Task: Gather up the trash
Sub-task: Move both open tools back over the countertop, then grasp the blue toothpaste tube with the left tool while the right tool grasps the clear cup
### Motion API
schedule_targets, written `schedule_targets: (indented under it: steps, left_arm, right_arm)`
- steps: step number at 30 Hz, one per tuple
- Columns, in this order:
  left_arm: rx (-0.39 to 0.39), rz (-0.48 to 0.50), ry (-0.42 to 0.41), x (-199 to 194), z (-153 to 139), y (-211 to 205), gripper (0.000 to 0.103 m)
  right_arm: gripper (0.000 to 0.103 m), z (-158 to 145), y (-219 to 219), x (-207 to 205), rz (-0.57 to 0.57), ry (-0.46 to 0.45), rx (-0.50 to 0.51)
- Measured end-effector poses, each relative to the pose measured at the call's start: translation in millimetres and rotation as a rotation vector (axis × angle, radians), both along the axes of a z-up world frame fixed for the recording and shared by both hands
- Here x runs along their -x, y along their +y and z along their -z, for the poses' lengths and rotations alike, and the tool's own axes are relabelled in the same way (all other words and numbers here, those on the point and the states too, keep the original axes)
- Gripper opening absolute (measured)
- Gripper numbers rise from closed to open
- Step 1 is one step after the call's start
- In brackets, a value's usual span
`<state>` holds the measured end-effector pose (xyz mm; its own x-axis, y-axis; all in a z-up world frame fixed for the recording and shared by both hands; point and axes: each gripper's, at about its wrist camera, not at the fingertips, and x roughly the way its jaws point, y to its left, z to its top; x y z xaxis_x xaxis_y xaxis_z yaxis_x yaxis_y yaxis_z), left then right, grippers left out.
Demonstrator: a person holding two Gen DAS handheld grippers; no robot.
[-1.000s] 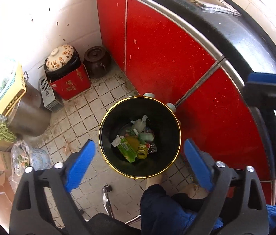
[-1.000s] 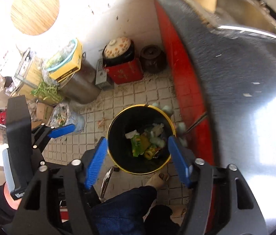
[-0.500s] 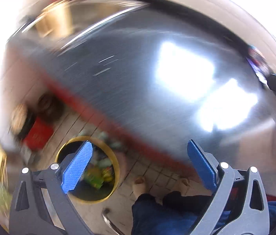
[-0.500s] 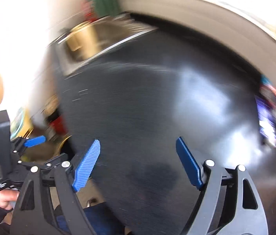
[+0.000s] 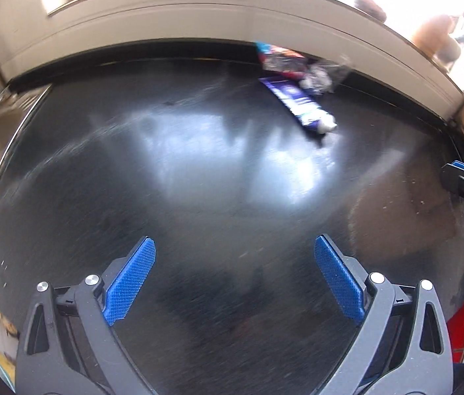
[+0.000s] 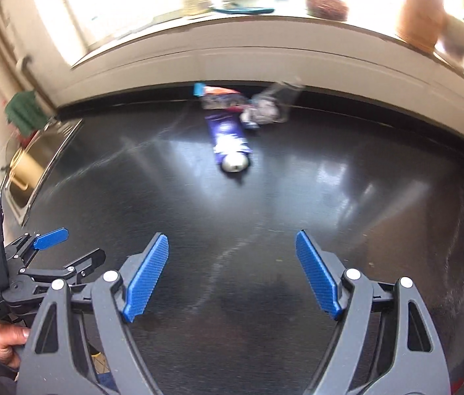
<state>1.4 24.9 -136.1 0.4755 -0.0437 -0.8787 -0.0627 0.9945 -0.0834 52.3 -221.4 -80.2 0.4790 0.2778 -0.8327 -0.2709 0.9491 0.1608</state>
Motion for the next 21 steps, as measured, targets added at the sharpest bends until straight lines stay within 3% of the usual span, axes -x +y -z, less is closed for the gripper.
schedule_targets:
  steps: [9,12,21]
  left_arm:
    - [0.013,0.019,0.049,-42,9,-36,0.094]
    - [0.053,0.013,0.064,-72,15,-50,0.094]
    - [0.053,-0.072,0.125,-179,43,-82,0.094]
  right_arm:
    - [0.077,4,-23,-28,0.027,0.001,-0.019]
    - [0.077,4,-31,-42,0.037,0.007,-0.029]
    - [0.077,17,-61,-109,0.042,0.035,-0.025]
